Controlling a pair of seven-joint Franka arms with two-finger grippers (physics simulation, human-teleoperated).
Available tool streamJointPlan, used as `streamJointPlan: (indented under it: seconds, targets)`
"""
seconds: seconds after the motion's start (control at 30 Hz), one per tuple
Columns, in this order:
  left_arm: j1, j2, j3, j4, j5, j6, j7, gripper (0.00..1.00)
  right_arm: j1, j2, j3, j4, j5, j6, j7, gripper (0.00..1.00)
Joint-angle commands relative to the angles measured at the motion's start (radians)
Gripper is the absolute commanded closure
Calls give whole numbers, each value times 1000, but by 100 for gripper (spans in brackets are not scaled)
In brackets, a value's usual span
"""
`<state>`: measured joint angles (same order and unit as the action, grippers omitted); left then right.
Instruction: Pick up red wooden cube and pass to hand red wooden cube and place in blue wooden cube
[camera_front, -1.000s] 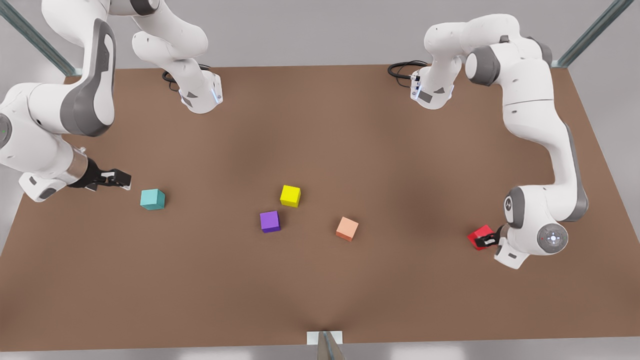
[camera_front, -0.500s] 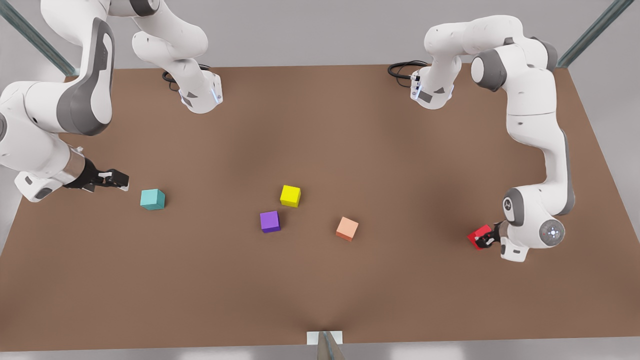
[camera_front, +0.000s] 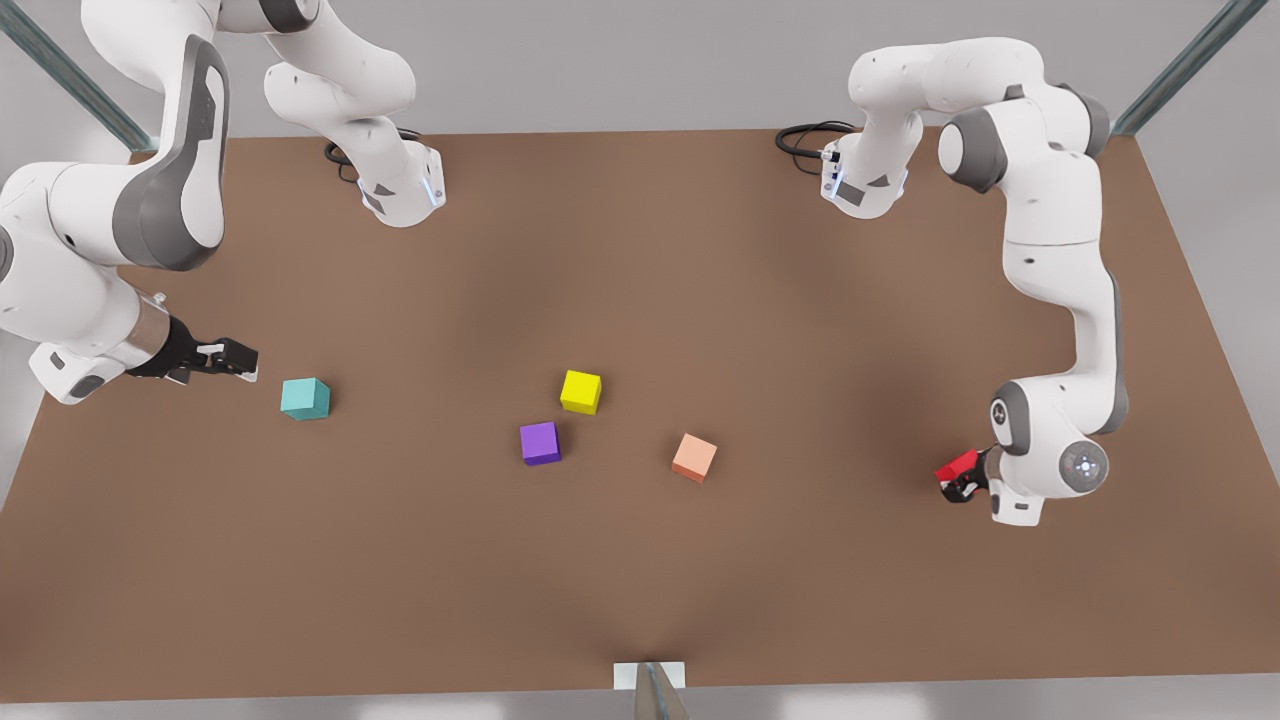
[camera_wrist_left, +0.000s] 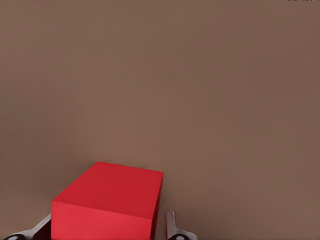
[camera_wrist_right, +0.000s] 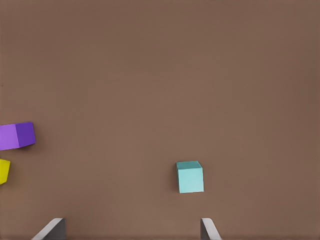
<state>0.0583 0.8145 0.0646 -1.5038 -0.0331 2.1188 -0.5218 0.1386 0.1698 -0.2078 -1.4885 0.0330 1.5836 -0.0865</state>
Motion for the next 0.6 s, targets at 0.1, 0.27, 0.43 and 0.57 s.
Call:
streamJointPlan:
  seconds: [0.1, 0.27, 0.43, 0.57]
  targets:
    - [0, 3, 0, 2, 1, 29, -60, 35, -1, 0, -1, 1, 1, 0, -1, 0]
    - [2, -3, -123, 195, -157, -299, -83, 35, 10, 62, 4, 1, 67, -4, -55, 0]
    - [-40, 20, -451, 343, -378, -386, -372, 35, 12, 376, 8, 4, 1074, -233, -433, 0]
    - [-86, 71, -661, 358, -567, -286, -20, 33, 39, 516, 113, 91, 1268, -232, -763, 0]
